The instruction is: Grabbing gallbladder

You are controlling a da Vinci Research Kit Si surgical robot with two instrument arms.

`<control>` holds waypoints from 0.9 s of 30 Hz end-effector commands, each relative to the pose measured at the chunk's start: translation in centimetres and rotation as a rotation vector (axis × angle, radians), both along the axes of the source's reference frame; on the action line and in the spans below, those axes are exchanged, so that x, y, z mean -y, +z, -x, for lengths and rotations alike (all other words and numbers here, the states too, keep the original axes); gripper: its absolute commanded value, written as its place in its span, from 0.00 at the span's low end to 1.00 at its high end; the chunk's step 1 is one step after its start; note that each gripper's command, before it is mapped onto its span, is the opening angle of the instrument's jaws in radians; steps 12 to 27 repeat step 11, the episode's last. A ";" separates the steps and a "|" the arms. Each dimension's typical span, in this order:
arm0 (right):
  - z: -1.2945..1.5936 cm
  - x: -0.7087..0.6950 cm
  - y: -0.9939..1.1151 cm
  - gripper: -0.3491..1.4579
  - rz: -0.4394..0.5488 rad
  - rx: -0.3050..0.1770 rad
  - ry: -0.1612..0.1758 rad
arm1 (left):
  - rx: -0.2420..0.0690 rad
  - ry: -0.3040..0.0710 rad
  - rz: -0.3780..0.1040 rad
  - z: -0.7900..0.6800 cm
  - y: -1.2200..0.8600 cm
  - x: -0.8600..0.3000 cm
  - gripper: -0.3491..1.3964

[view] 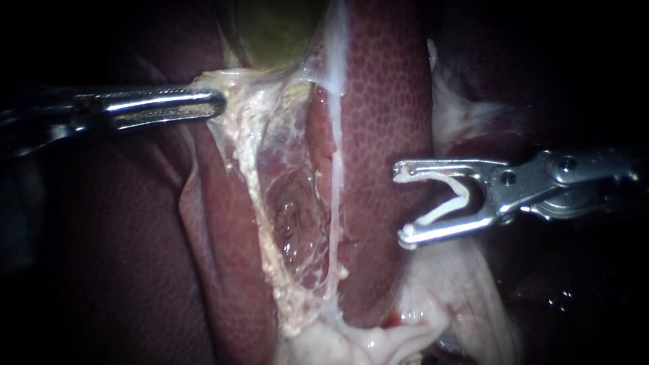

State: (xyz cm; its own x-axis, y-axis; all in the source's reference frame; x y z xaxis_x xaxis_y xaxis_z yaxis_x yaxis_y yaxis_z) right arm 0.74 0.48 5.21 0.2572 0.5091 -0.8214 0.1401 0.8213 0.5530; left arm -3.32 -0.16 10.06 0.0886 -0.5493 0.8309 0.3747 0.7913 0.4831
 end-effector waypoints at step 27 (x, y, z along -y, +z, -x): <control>0.00 0.00 0.00 0.51 0.000 0.000 0.000 | -0.004 -0.004 0.002 0.01 0.01 0.02 0.00</control>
